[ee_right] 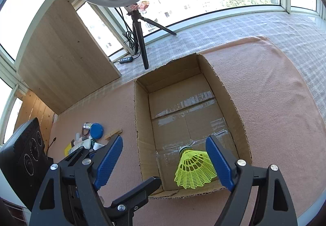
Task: Organize objects
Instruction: 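Carry the shuttlecock into the cardboard box and open the right gripper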
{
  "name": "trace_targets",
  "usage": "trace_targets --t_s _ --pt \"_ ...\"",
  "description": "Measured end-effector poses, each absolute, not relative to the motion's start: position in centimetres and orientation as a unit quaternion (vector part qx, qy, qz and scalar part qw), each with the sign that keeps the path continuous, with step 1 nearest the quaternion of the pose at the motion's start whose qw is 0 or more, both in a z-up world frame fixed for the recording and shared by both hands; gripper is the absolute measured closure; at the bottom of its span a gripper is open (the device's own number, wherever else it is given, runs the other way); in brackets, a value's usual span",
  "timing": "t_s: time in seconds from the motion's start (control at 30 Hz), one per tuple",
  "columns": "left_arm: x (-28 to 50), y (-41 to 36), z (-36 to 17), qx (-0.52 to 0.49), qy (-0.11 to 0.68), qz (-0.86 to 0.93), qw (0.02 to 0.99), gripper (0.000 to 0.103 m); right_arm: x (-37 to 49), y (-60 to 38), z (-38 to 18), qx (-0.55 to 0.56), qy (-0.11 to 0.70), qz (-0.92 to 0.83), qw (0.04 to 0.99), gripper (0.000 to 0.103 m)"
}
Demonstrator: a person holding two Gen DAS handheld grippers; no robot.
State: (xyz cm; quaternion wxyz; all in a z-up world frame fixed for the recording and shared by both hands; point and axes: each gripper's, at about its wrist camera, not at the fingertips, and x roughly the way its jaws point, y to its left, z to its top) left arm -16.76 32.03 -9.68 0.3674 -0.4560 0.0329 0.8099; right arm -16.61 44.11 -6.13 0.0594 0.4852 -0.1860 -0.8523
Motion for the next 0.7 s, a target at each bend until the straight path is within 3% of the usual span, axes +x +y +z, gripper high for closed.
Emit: trace_targets --t_s 0.3,0.7 --pt "-18.1 27.6 -9.7 -0.461 0.026 0.823 0.332 0.015 -16.4 42.9 -6.4 0.490 -0.187 -0.849 0.071 0.022" --pt "-21.4 16.1 -11.6 -0.498 -0.004 0.839 0.221 0.015 -15.9 39.7 -7.3 0.505 -0.192 -0.837 0.093 0.022"
